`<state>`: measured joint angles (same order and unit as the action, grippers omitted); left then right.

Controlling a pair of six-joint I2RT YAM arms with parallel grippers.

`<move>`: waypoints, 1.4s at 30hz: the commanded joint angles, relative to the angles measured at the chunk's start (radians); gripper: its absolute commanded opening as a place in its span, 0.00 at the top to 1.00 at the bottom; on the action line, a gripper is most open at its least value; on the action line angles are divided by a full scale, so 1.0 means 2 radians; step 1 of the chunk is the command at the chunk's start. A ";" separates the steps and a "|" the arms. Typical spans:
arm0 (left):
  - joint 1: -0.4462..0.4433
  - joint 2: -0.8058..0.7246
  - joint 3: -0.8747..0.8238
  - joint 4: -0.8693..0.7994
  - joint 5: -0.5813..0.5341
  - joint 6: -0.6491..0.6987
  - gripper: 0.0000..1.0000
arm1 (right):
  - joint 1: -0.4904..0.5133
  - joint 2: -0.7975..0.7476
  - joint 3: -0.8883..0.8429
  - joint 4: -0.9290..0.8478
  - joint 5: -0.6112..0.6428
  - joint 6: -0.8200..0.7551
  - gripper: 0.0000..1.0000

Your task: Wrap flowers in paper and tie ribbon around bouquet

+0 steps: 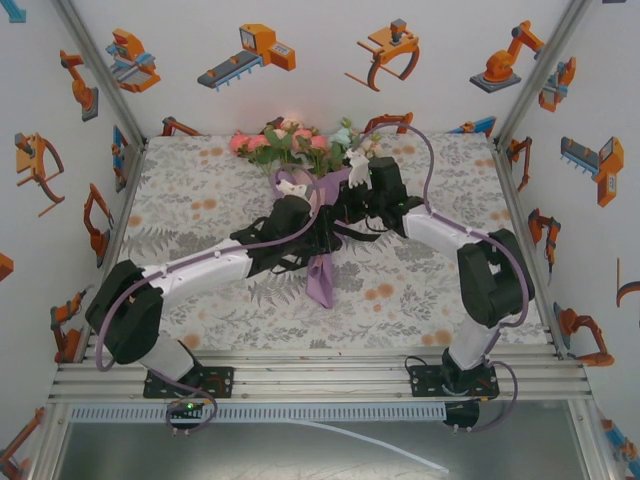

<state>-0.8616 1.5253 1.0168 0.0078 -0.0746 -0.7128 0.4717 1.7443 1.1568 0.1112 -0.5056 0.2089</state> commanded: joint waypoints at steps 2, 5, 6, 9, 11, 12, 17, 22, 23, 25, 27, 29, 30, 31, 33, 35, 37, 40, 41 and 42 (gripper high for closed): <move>0.000 -0.037 -0.018 0.026 0.027 0.083 0.43 | -0.003 -0.026 -0.019 0.015 -0.032 -0.032 0.95; 0.002 -0.050 -0.038 0.050 0.053 0.102 0.43 | -0.003 -0.034 -0.028 0.020 -0.039 -0.051 0.96; 0.003 -0.050 -0.040 0.051 0.060 0.108 0.43 | -0.003 -0.035 -0.030 0.020 -0.041 -0.055 0.96; 0.003 -0.058 -0.045 0.055 0.065 0.112 0.43 | -0.003 -0.038 -0.031 0.012 -0.051 -0.073 0.98; 0.007 -0.072 -0.052 0.067 0.056 0.102 0.43 | -0.003 -0.042 -0.036 0.013 -0.057 -0.084 0.98; 0.013 -0.079 -0.051 0.067 0.051 0.092 0.43 | -0.003 -0.044 -0.040 0.014 -0.057 -0.091 0.98; 0.057 -0.075 -0.010 0.004 -0.005 0.034 0.44 | 0.001 -0.051 -0.057 0.043 -0.084 -0.103 0.97; 0.101 -0.015 0.042 -0.010 0.116 0.102 0.44 | 0.004 -0.046 -0.057 0.060 -0.097 -0.104 0.97; 0.106 -0.005 0.049 -0.009 0.138 0.116 0.45 | 0.003 -0.045 -0.056 0.059 -0.096 -0.104 0.98; 0.112 0.012 0.058 -0.011 0.157 0.136 0.45 | 0.004 -0.041 -0.051 0.058 -0.098 -0.105 0.98; 0.122 0.028 0.072 -0.019 0.168 0.127 0.45 | 0.004 -0.040 -0.046 0.057 -0.100 -0.105 0.98; 0.131 0.050 0.092 -0.027 0.198 0.101 0.45 | 0.004 -0.038 -0.045 0.059 -0.101 -0.107 0.98; 0.132 0.061 0.100 -0.028 0.210 0.087 0.45 | 0.005 -0.038 -0.044 0.060 -0.101 -0.106 0.98; 0.131 0.069 0.105 -0.022 0.222 0.076 0.45 | 0.005 -0.037 -0.042 0.060 -0.101 -0.106 0.98; 0.130 0.084 0.108 -0.016 0.223 0.051 0.45 | 0.005 -0.035 -0.039 0.061 -0.103 -0.105 0.98; 0.129 0.094 0.108 -0.014 0.216 0.036 0.47 | 0.006 -0.033 -0.037 0.064 -0.108 -0.105 0.98; 0.129 0.099 0.102 -0.004 0.219 0.026 0.55 | 0.006 -0.030 -0.035 0.066 -0.107 -0.103 0.98; 0.129 0.097 0.091 0.014 0.222 0.011 0.78 | 0.007 -0.026 -0.030 0.062 -0.108 -0.103 0.96; 0.130 0.094 0.087 0.016 0.219 0.009 0.87 | 0.007 -0.025 -0.030 0.061 -0.107 -0.103 0.94; 0.129 0.090 0.084 0.016 0.215 0.008 0.93 | 0.007 -0.027 -0.030 0.060 -0.104 -0.103 0.91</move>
<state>-0.6014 1.7237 1.2007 0.0017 0.3336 -0.6590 0.4759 1.6848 1.0584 0.1978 -0.6994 0.0212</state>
